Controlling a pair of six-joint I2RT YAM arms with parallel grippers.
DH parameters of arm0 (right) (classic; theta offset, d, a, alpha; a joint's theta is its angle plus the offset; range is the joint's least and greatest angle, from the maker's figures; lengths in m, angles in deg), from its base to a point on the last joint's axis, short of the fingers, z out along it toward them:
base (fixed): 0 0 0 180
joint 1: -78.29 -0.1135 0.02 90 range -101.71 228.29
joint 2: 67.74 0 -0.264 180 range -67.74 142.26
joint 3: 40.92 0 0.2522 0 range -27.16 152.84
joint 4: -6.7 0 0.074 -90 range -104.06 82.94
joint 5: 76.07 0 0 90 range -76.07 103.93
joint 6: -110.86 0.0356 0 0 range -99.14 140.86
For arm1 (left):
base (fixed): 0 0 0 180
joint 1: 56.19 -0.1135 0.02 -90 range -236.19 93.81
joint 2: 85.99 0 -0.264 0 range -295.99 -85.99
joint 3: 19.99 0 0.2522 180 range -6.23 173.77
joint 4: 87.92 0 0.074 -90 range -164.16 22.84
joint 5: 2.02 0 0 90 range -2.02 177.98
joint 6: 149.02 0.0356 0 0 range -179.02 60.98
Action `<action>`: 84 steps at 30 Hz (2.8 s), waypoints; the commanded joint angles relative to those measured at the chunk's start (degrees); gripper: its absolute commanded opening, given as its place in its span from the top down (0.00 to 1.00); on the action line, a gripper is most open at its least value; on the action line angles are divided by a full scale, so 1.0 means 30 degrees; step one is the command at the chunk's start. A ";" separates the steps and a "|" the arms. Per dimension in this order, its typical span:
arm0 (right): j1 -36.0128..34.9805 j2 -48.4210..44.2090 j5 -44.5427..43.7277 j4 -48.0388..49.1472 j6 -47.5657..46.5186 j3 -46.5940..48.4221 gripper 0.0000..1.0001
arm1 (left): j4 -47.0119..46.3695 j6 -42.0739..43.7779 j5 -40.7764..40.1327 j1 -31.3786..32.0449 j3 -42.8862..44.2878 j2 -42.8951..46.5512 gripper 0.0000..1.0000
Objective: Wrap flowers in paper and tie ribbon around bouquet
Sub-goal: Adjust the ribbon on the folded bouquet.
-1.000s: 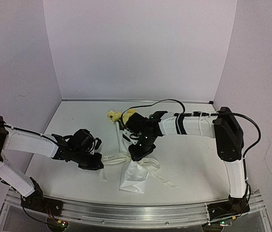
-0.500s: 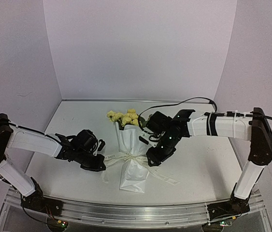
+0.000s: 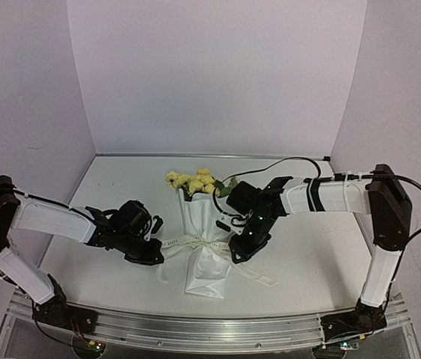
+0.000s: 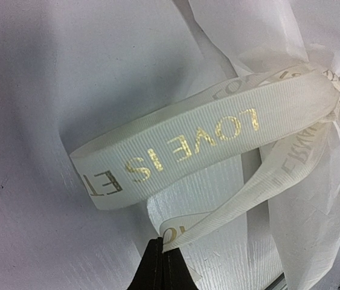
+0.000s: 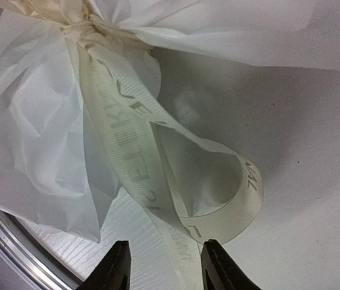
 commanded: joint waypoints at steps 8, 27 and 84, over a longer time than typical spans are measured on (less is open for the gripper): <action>0.0015 0.1072 0.0434 0.0344 -0.0756 0.1071 0.60 | 0.0399 0.0401 0.0241 0.0044 0.0999 -0.0193 1.00; 0.0003 0.1012 -0.0386 0.0186 -0.0777 0.1405 1.00 | 0.0747 0.0407 -0.0244 0.0042 0.0980 0.1046 0.87; -0.0121 -0.0289 -0.3011 -0.0918 -0.0570 0.0215 1.00 | -0.0064 -0.1579 -0.9108 0.0257 0.1094 -0.0869 1.00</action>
